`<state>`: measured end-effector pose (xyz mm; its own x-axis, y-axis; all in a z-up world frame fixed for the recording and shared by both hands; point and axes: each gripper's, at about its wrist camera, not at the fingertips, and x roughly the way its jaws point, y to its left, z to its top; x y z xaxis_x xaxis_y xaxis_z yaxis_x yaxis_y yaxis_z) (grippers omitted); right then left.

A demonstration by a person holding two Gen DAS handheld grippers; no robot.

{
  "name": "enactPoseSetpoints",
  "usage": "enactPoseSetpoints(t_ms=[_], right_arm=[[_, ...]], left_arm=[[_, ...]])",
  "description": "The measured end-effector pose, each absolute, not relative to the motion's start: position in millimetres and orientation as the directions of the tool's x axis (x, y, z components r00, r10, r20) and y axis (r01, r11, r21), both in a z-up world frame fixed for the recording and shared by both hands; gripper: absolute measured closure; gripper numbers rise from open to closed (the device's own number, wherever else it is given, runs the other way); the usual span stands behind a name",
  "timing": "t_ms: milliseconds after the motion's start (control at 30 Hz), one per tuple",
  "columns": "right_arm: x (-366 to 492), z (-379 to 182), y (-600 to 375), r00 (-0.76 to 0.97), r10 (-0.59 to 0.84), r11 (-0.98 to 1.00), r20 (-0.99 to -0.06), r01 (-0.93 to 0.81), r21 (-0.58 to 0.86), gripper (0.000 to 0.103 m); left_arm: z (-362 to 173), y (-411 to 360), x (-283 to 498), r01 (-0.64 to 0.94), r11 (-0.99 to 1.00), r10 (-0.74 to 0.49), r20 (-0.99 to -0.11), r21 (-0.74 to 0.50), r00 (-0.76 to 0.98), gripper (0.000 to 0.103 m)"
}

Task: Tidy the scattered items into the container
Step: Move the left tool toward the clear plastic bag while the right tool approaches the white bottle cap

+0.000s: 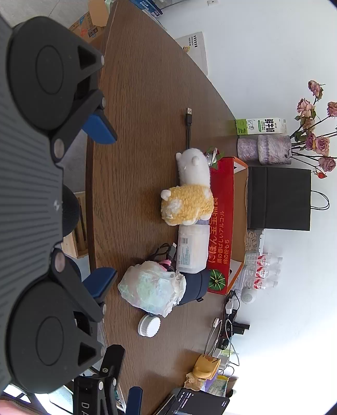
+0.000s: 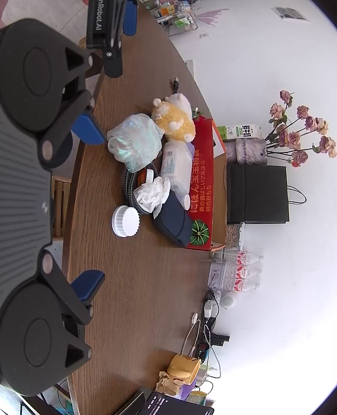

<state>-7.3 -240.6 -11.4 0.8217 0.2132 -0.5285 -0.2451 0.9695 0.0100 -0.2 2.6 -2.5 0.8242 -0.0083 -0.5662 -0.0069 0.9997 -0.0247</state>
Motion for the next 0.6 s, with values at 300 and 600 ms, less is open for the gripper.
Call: enactPoseSetpoints(t_ms=[300, 600], right_arm=[[-7.9, -12.1, -241.1, 0.823, 0.213, 0.97, -0.527, -0.244, 0.011, 0.0], [-8.1, -15.1, -240.3, 0.822, 0.213, 0.969, -0.529, -0.245, 0.009, 0.0]], left_arm=[[-2.5, 1.6, -0.7, -0.004, 1.0, -0.013, -0.566, -0.029, 0.824, 0.0], [-4.0, 1.4, -1.7, -0.005, 0.999, -0.014, -0.568, -0.032, 0.823, 0.0]])
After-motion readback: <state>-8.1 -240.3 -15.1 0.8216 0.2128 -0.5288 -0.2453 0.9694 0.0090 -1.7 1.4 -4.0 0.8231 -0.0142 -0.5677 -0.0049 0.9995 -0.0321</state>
